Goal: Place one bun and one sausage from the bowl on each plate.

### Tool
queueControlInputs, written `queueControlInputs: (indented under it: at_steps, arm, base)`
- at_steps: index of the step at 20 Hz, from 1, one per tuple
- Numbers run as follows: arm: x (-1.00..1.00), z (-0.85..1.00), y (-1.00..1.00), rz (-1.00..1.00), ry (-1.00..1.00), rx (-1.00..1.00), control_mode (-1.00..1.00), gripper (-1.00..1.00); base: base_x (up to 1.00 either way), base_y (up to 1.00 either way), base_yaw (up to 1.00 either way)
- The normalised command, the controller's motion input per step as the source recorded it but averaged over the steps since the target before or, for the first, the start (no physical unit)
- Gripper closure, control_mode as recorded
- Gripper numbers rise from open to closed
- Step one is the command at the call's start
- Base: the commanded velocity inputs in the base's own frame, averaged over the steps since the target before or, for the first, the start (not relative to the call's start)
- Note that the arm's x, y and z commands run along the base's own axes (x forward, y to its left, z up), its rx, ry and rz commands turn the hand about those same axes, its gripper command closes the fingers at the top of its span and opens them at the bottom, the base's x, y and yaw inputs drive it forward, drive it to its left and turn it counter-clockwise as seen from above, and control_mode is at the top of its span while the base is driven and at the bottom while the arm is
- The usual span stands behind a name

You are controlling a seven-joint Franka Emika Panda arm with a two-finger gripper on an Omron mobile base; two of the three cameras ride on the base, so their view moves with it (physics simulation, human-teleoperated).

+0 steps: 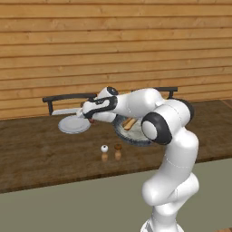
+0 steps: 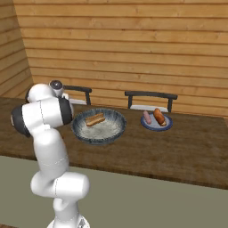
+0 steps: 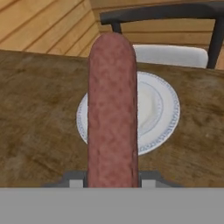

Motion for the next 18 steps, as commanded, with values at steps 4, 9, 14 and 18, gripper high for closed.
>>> queueControlInputs:
  at_steps: [4, 9, 14, 18]
  arm:
    - [0.38, -0.04, 0.04, -0.05, 0.0, 0.0, -1.0, 1.0]
    - [0.14, -0.36, 0.08, -0.03, 0.01, -0.03, -1.0, 1.0]
    - [0.09, -0.39, 0.08, -0.01, 0.02, -0.03, -1.0, 1.0]
    - [0.31, -0.06, 0.1, -0.01, 0.0, -0.01, -1.0, 1.0]
  base:
    - [0.0, 0.0, 0.0]
    - [0.0, 0.0, 0.0]
    - [0.0, 0.0, 0.0]
    - [0.0, 0.0, 0.0]
